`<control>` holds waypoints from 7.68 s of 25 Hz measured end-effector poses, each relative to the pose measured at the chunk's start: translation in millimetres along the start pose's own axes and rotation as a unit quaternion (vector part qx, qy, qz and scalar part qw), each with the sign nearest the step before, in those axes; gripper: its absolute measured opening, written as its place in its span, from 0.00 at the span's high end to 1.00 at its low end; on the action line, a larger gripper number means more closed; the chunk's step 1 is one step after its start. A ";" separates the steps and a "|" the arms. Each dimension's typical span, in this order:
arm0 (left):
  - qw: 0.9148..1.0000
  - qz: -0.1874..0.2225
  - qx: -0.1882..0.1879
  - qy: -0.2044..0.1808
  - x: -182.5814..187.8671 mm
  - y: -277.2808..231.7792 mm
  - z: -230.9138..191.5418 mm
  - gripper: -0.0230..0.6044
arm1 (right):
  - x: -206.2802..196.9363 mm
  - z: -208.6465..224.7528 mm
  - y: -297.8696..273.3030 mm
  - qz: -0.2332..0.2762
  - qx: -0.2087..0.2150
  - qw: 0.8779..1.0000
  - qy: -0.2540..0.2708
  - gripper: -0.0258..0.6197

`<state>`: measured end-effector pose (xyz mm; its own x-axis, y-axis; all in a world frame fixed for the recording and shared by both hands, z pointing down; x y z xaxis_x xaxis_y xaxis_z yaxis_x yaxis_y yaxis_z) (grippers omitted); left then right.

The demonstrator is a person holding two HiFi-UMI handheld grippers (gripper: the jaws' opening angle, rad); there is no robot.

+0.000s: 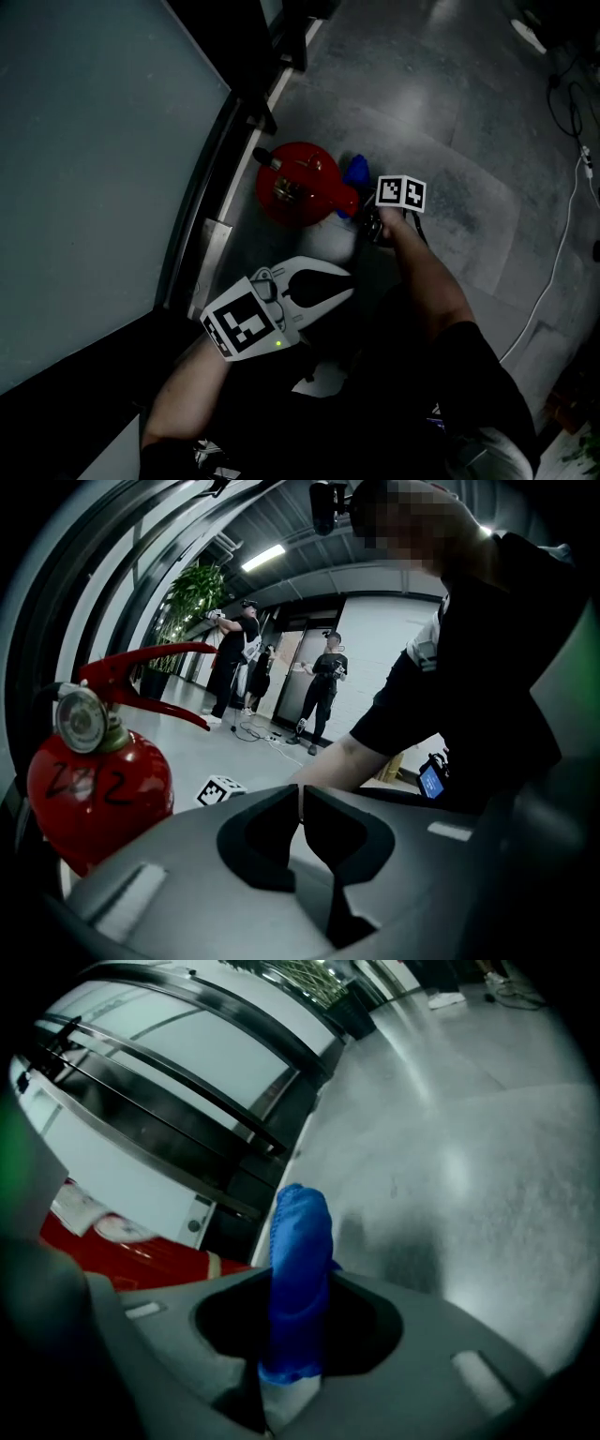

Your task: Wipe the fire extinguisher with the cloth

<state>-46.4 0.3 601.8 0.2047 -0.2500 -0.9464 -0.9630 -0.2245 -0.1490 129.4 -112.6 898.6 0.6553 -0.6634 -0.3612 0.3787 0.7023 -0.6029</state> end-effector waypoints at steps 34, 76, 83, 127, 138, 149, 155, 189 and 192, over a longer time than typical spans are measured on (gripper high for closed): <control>0.982 -0.005 -0.175 -0.074 31.0 -44.9 3.5 0.92 | 112.8 -238.0 95.0 -0.184 0.458 0.852 0.172 0.75; 0.994 -0.045 -0.098 -0.015 -5.8 -30.1 -13.5 0.86 | 10.0 -38.4 -53.6 -0.187 0.216 0.945 0.162 0.75; 0.992 -0.093 -0.086 -0.028 -16.9 -21.1 -12.2 0.86 | -4.3 -16.6 -70.3 -0.198 0.178 0.949 0.170 0.75; 0.890 0.114 0.435 -0.078 567.4 101.4 167.1 0.87 | 290.3 -528.5 573.9 0.106 0.265 0.907 0.310 0.75; 0.851 0.206 0.479 -0.066 569.2 169.0 286.0 0.89 | 210.5 -600.3 684.8 0.178 0.294 0.876 0.339 0.75; 0.856 0.225 0.462 -0.053 553.4 176.8 325.4 0.89 | 169.6 -599.6 774.9 0.272 0.235 0.851 0.384 0.75; 0.837 0.248 0.486 -0.053 571.9 146.4 326.7 0.89 | 192.9 -572.1 803.3 0.298 0.244 0.852 0.354 0.75; 0.817 0.241 0.518 -0.078 579.3 111.9 324.0 0.89 | 192.5 -580.9 773.6 0.277 0.222 0.810 0.467 0.76; 0.820 0.242 0.513 -0.071 573.0 109.2 323.5 0.89 | 187.1 -582.6 771.0 0.272 0.225 0.805 0.476 0.76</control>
<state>-90.9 137.3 -49.4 -0.1981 0.0537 -0.9787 -0.5801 0.7984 0.1612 163.2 154.2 -48.3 0.0870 0.0271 -0.9958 0.5444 0.8359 0.0703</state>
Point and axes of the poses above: the fingertips, and each gripper's own axes: y backward along the fingers, z to its right, x out of its top, the point moved 5 cm from there along y, backward along the fingers, and after that the axes turned 8 degrees about z, right-handed, at the moved point
